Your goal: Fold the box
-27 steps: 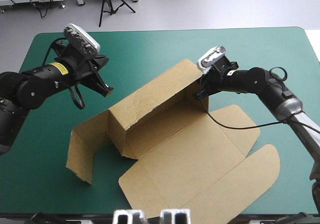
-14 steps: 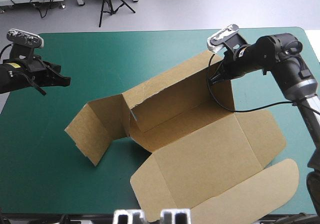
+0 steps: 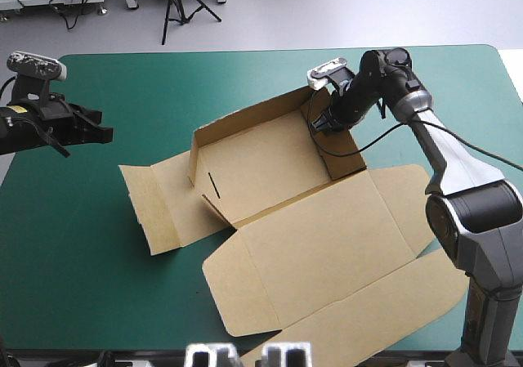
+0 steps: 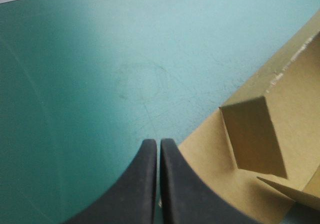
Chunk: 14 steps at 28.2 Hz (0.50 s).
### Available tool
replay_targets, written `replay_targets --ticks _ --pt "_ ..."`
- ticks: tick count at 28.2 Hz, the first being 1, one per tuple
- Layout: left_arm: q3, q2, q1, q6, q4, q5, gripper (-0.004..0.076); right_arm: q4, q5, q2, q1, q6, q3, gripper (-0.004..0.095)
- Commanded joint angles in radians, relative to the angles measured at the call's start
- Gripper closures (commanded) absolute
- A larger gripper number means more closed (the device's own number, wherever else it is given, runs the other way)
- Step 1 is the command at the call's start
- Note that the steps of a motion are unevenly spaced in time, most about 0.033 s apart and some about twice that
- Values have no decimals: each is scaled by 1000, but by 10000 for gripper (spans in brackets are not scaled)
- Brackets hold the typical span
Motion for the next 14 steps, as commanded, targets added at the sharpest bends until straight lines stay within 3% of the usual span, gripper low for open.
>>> replay_targets --ticks 1,2,3,14 --pt "-33 -24 -2 -8 -46 -34 718 9 69 -51 4 67 -67 230" --pt "-33 -24 -2 -8 -44 -34 718 2 69 -64 4 117 -96 163" --pt "-33 -24 -2 -8 -44 -34 718 7 69 -76 4 125 -111 156" --pt "-33 -24 -2 -8 -41 -53 718 -10 69 -336 4 98 -166 161"
